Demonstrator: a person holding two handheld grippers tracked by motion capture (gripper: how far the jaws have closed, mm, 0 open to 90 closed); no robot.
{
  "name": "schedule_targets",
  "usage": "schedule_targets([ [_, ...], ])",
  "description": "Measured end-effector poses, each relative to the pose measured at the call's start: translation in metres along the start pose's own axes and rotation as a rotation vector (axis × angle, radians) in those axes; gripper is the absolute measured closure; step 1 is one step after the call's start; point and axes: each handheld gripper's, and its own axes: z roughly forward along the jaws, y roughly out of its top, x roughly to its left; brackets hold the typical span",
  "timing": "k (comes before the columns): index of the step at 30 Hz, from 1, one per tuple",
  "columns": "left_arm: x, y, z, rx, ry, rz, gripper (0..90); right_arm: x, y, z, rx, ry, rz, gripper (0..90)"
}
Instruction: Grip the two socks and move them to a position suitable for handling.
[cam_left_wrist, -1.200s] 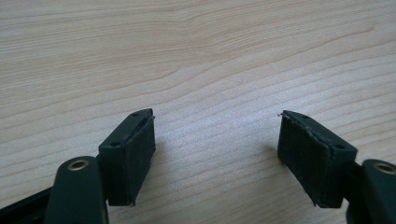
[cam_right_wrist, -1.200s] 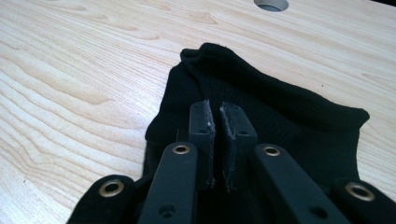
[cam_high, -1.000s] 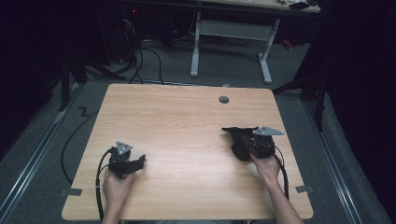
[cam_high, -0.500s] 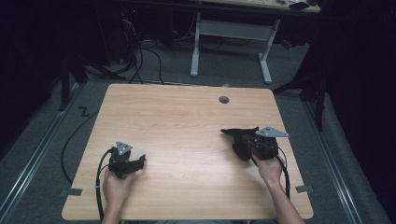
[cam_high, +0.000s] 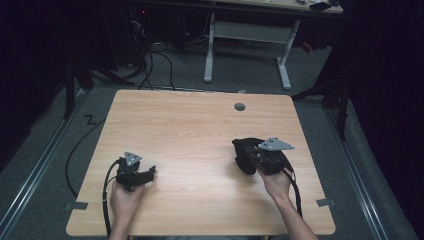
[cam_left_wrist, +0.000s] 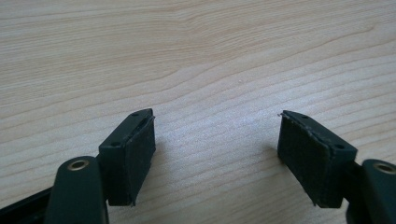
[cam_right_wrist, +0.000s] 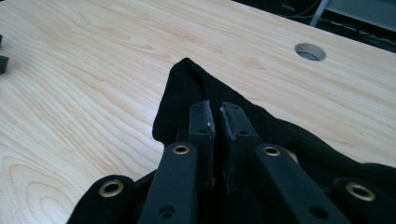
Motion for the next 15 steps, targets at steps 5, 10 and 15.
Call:
schedule_targets([
  [5, 0.000, 0.000, 0.000, -0.001, 0.001, 0.000, 28.1, 0.011, 0.003, 0.006, 0.007, 0.022, -0.014, 83.8],
  [10, 0.000, 0.000, 0.000, 0.001, 0.002, 0.002, 28.1, 0.018, 0.004, 0.014, 0.020, 0.040, -0.013, 83.8],
  [15, 0.000, 0.000, 0.000, 0.001, 0.003, 0.003, 28.1, 0.026, 0.006, 0.022, 0.021, 0.055, -0.017, 83.7],
])
